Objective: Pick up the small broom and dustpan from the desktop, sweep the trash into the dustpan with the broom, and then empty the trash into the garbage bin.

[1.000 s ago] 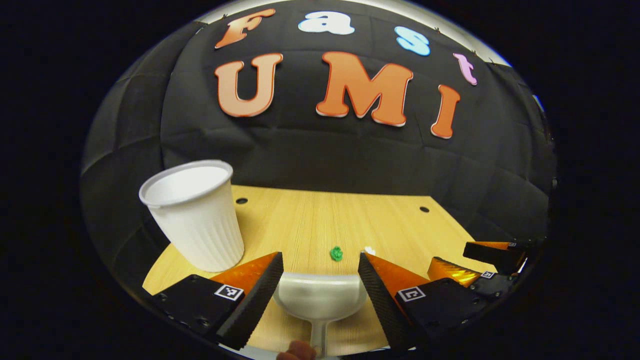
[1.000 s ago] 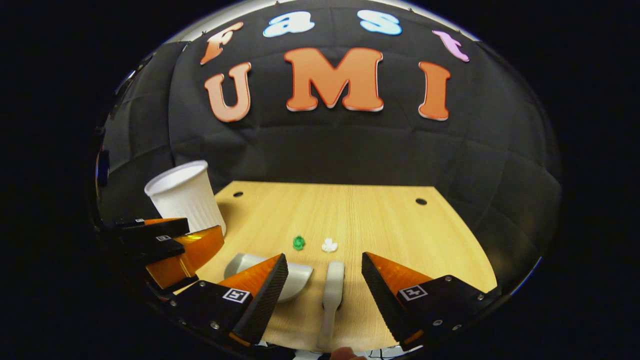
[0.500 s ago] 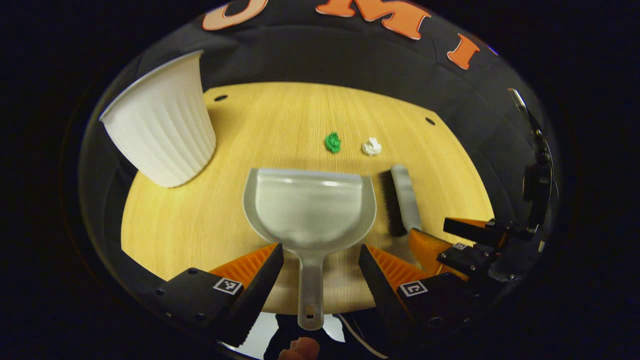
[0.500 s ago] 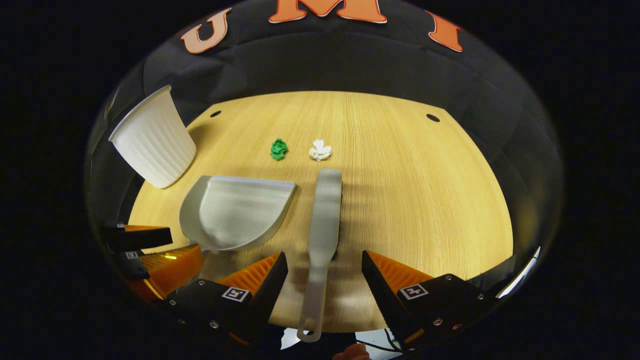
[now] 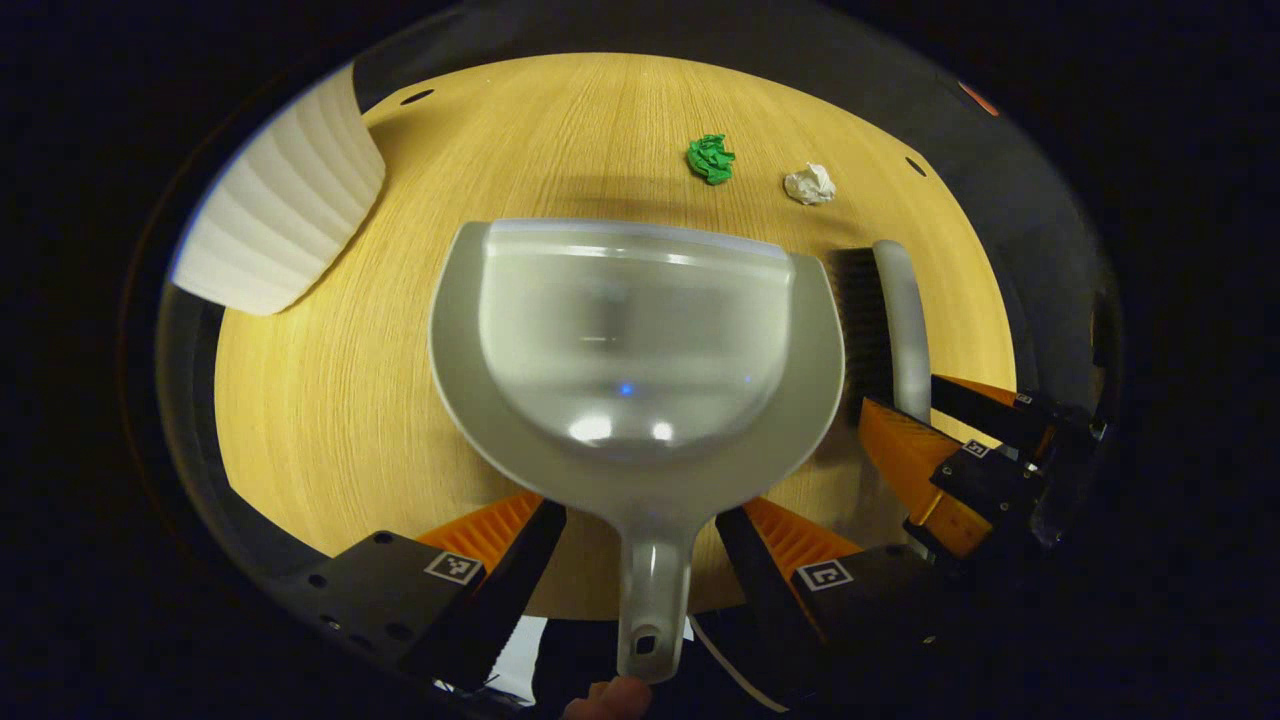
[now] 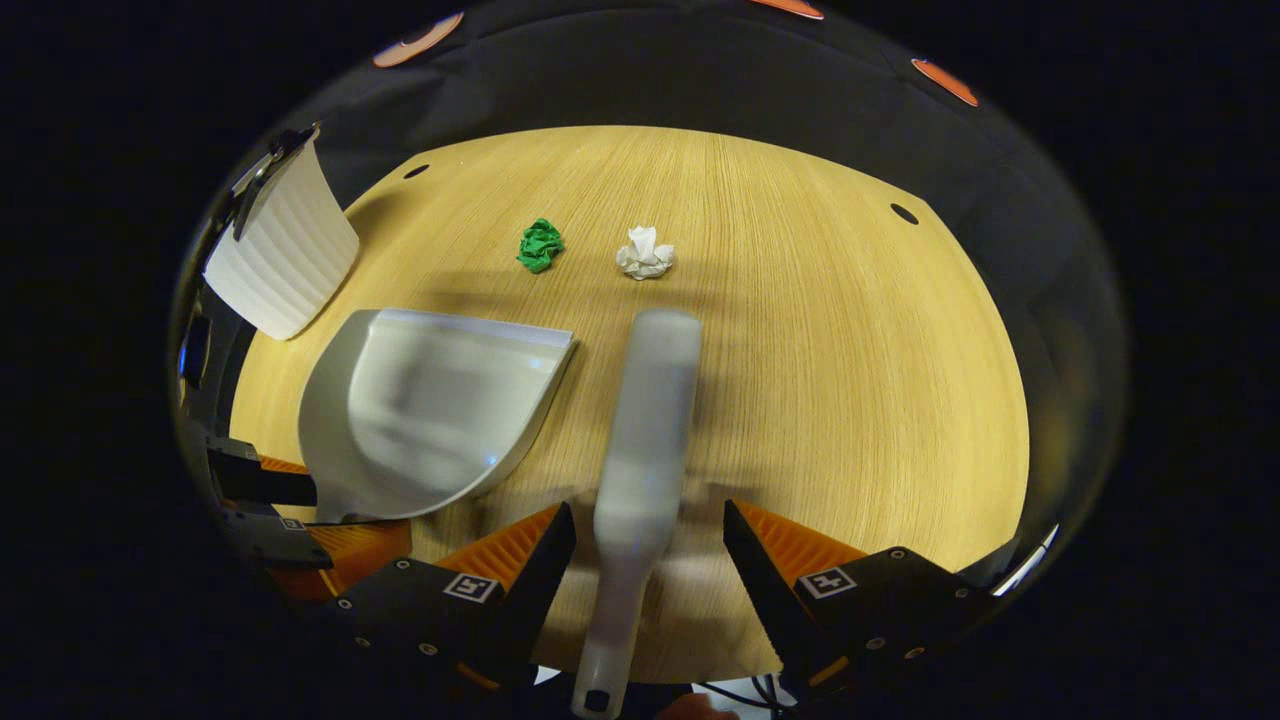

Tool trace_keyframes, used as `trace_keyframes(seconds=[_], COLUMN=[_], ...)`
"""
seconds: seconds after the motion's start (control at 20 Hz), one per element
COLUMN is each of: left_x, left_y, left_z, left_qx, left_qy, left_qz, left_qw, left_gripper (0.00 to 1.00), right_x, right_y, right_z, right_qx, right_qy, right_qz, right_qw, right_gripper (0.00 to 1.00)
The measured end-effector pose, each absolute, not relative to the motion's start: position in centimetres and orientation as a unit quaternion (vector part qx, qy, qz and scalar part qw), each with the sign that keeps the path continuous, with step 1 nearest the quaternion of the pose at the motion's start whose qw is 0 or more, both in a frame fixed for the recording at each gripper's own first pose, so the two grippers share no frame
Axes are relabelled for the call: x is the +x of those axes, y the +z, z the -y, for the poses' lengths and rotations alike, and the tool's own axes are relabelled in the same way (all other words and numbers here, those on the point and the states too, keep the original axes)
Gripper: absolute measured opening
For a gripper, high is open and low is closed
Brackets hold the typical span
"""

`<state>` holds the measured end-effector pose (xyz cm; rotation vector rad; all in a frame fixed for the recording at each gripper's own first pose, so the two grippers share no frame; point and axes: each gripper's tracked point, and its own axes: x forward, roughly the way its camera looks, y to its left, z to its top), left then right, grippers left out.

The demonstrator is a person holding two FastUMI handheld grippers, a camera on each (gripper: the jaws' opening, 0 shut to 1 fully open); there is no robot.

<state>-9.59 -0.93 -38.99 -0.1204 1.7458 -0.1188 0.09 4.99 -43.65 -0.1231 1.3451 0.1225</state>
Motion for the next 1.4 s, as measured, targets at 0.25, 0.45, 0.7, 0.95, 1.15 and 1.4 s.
trace_keyframes(seconds=[0.25,0.45,0.7,0.95,1.15,1.4], left_x=[-9.5,-10.2,-10.1,-10.4,-9.7,-8.8], left_y=[-39.3,-39.0,-39.0,-38.7,-37.9,-37.4], left_z=[-0.1,0.6,-0.5,-1.2,-1.3,-1.5], left_qx=[-0.010,-0.019,0.004,0.012,0.013,0.040], left_qy=[-0.059,-0.063,-0.110,-0.164,-0.181,-0.198], left_qz=[-0.773,-0.785,-0.782,-0.779,-0.777,-0.778], left_qw=[0.632,0.615,0.614,0.605,0.602,0.595], left_gripper=[0.93,0.57,0.33,0.29,0.29,0.29], right_x=[0.5,0.2,-0.1,2.1,6.0,12.6], right_y=[-44.8,-45.3,-45.1,-42.9,-42.6,-44.2], right_z=[-5.4,-5.4,-5.8,-4.4,-3.0,-0.2], right_qx=[-0.064,-0.060,-0.040,-0.033,-0.059,-0.105], right_qy=[0.069,0.060,0.022,-0.011,0.024,0.090], right_qz=[-0.642,-0.654,-0.669,-0.654,-0.645,-0.636], right_qw=[0.761,0.752,0.742,0.756,0.761,0.760], right_gripper=[0.93,0.56,0.40,0.35,0.35,0.35])
